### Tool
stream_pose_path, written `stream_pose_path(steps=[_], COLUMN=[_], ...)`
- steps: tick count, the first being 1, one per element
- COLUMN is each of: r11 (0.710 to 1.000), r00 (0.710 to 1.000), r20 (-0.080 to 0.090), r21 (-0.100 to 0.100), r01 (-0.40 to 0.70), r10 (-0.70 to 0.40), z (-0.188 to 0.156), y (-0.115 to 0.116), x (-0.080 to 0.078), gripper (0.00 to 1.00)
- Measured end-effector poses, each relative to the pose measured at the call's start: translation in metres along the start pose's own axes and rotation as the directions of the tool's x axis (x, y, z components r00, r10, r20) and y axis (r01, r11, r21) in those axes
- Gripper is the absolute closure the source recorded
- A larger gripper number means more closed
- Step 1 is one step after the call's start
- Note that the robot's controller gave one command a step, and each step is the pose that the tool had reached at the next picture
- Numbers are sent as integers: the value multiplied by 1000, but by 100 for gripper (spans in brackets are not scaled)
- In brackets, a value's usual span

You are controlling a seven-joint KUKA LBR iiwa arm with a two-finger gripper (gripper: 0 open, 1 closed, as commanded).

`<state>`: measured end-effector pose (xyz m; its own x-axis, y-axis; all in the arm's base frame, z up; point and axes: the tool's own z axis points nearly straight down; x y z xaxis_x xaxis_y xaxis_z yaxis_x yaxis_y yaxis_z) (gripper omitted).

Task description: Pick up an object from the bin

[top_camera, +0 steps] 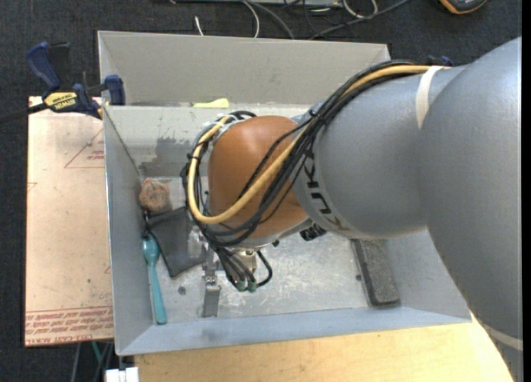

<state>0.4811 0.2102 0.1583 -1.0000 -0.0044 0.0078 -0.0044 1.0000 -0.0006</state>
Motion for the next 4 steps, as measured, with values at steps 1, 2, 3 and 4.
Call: stream_pose_path(steps=[1, 2, 3, 4], r11=[1000, 990, 999, 1000], r00=[1000, 989, 999, 1000], r20=[7, 18, 6, 9], r21=[-2, -4, -2, -3], r01=[-4, 144, 46, -4], r10=[4, -144, -46, 4], z=[-4, 39, 62, 74], y=[-1, 9, -1, 2], x=[-2, -42, -43, -63], gripper=[0, 0, 0, 0])
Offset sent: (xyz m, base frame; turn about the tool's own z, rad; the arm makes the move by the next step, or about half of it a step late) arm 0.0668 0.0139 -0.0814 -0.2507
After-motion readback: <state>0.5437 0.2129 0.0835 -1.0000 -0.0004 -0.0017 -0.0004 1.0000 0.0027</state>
